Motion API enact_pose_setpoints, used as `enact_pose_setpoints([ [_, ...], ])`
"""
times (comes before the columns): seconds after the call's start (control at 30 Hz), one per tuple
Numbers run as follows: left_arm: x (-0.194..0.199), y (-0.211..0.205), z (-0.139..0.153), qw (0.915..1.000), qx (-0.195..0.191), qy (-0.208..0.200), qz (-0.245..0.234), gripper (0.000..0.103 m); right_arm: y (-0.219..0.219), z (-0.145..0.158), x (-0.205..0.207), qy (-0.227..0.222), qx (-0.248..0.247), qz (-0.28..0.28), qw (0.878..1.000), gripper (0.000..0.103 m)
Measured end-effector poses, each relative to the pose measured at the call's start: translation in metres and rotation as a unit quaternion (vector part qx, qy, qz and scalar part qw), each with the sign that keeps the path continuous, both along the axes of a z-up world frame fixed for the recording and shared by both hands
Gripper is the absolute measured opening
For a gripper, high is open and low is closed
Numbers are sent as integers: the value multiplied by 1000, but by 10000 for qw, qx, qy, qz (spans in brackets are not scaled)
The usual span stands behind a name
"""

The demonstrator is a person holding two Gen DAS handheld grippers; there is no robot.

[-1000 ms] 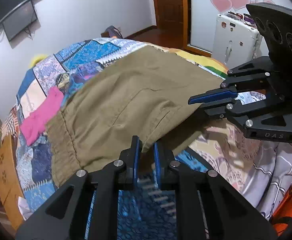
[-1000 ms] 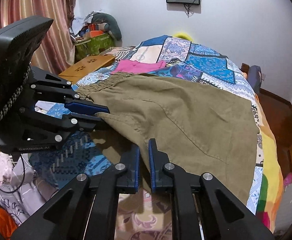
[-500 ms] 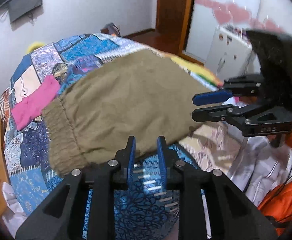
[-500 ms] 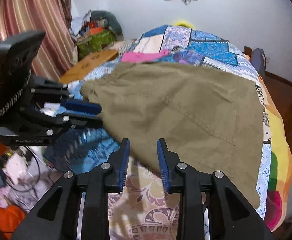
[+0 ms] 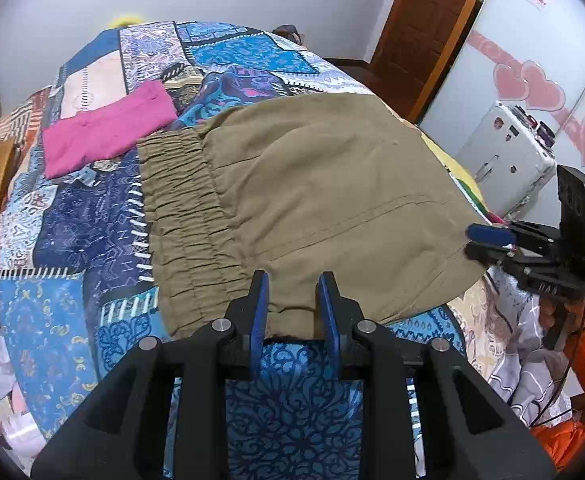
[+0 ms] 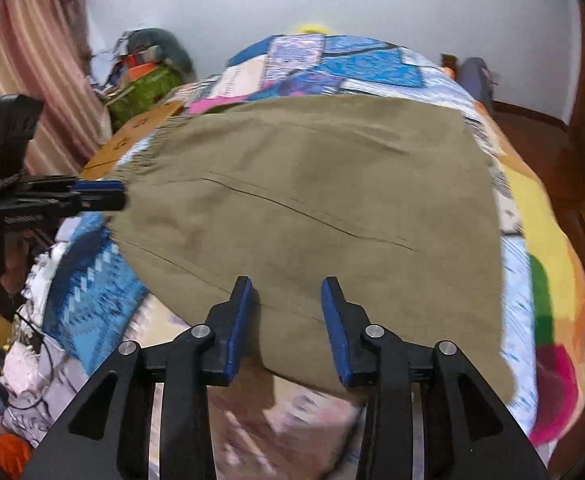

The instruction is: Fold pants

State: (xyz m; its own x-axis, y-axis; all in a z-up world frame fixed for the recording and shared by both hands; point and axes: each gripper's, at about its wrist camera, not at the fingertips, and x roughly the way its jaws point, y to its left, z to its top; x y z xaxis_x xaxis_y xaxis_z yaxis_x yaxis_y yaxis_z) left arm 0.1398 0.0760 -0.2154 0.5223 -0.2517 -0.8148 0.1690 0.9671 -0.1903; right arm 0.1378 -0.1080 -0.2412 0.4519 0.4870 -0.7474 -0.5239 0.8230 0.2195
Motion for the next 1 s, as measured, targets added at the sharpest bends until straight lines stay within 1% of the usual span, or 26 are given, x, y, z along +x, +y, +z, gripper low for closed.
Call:
enact_pose_setpoints([
  [0.1,-5,0,-2,10000,-7,-40,-15,26,-25,-5,-1,133,-49,-259,9996,30],
  [0.17,-9,0,-2,10000,-40,-71,8,26,-39,-11,-5,85,-410,-559,9976,31],
  [0.2,-10,1,-1,9999,-51,-87,13,26,-45,-13,-6,106,-385,-578,9975,33],
  [0.27,-12,1,2,10000,-10,-97,20,27,-62,-17,-7,350,-5,-690,9970,34],
  [0.3,-12,2,4,10000,10,-87,37,27,-65,-17,-7,388,20,-721,9966,33],
  [0.4,-11,9,16,9999,-23,-37,136,27,-62,-8,-5,354,-140,-705,9968,34],
  [0.43,-11,12,20,9998,8,-70,199,30,-60,-3,-4,320,-166,-681,9970,34],
  [0.47,-9,15,25,9996,44,-112,263,35,-61,0,-5,280,-166,-667,9972,37],
  [0.5,-6,19,30,9992,81,-173,347,39,-60,6,-2,196,-175,-652,9975,37],
  [0.53,-3,23,35,9987,111,-236,436,44,-61,11,-1,130,-168,-640,9977,37],
  [0.57,2,28,40,9980,138,-305,537,47,-61,17,2,48,-142,-636,9979,37],
  [0.6,8,34,45,9972,162,-361,635,47,-62,23,8,-36,-88,-641,9979,37],
  [0.7,29,45,50,9953,224,-399,859,50,-63,40,26,-265,57,-672,9974,38],
  [0.73,38,48,50,9945,239,-401,936,53,-64,44,31,-331,64,-688,9971,38],
  [0.77,46,51,50,9938,250,-395,1004,56,-66,47,39,-405,53,-714,9966,39],
  [0.8,57,54,48,9931,255,-379,1085,57,-66,51,49,-475,42,-747,9961,40],
  [0.83,64,56,45,9928,242,-355,1114,57,-65,52,52,-512,44,-757,9958,40],
  [1.0,101,61,26,9931,168,-112,1154,57,-55,53,98,-612,-37,-713,9956,40],
])
